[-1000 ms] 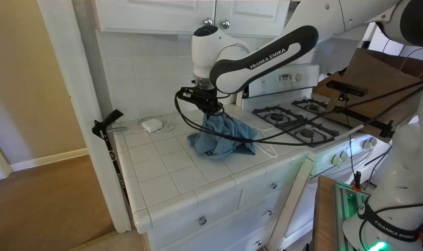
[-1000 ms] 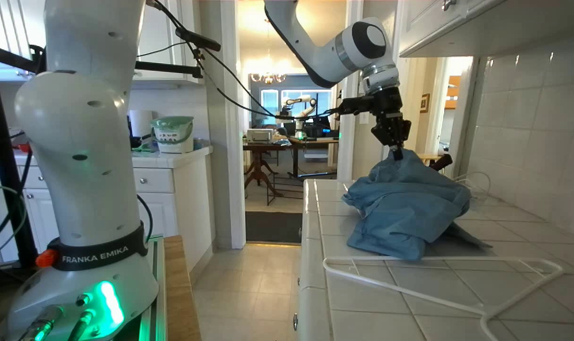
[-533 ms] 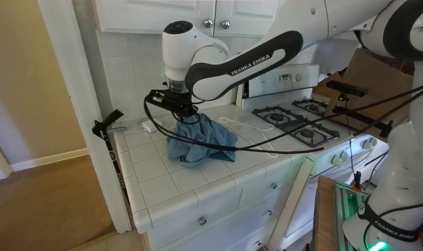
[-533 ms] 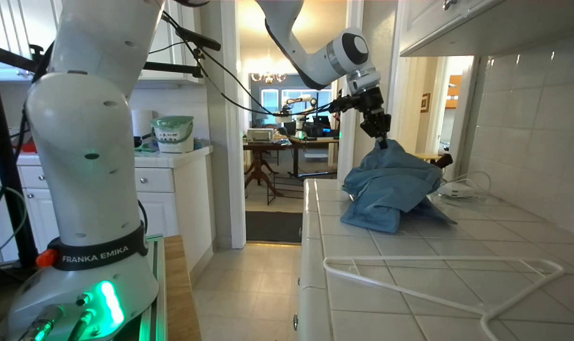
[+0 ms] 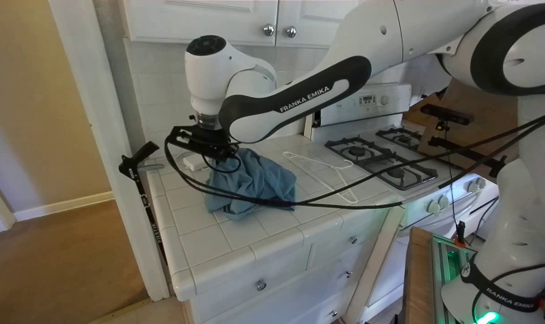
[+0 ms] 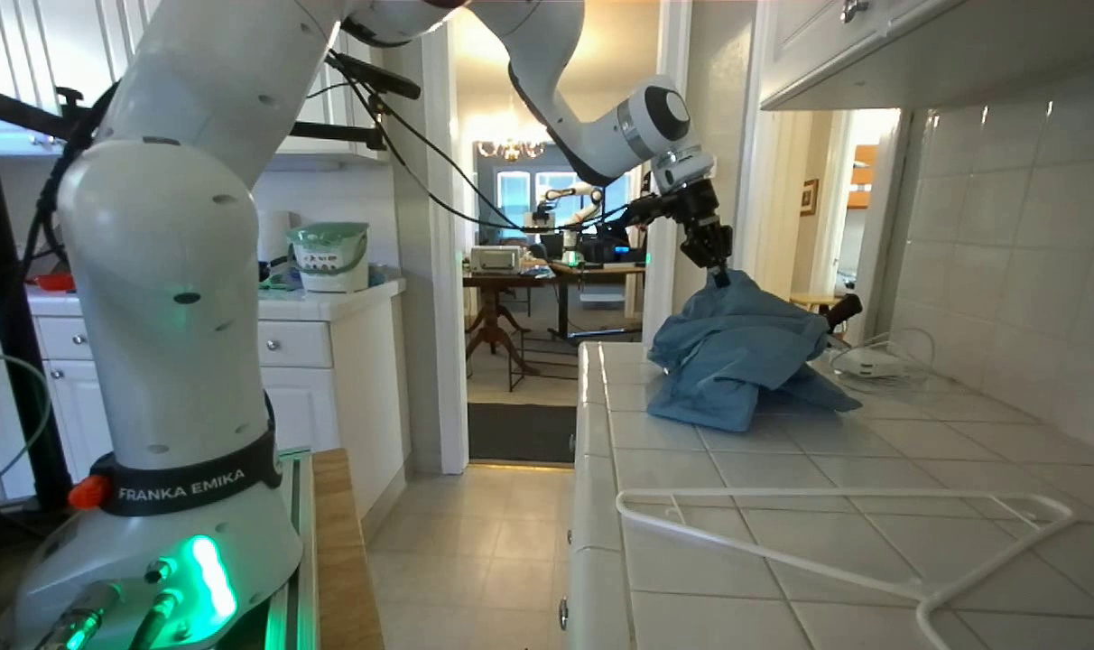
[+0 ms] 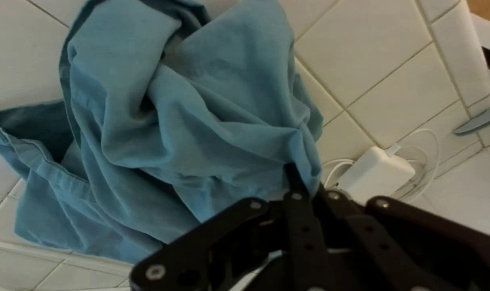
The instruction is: Move the white hanger to the right then place the blue towel on the left.
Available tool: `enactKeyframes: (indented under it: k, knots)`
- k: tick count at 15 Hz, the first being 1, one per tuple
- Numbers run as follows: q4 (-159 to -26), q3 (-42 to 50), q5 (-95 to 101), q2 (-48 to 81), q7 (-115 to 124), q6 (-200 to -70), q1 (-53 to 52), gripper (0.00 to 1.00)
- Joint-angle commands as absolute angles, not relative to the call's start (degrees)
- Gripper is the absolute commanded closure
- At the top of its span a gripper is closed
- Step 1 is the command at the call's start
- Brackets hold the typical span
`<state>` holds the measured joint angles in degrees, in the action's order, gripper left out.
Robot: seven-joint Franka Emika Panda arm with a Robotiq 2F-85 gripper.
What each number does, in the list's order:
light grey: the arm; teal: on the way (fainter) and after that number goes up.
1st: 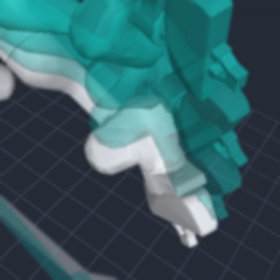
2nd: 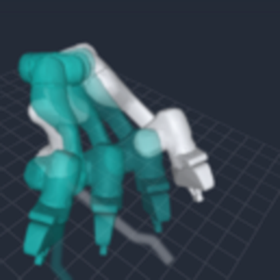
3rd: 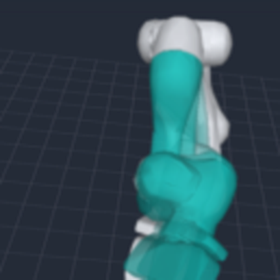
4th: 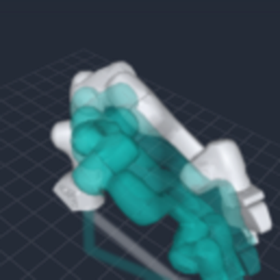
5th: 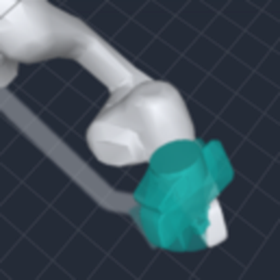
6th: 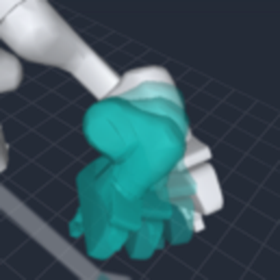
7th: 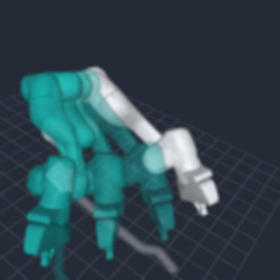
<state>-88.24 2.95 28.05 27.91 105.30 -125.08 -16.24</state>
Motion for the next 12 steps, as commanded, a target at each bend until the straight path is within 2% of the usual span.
enactKeyframes:
  k: [1, 12]
  knots:
    - [-88.0, 4.2, 30.9, 24.5, 103.9, -121.0, -17.5, 0.99]
    - [-98.8, -0.7, 33.1, 5.0, 92.2, -118.5, -15.1, 0.99]
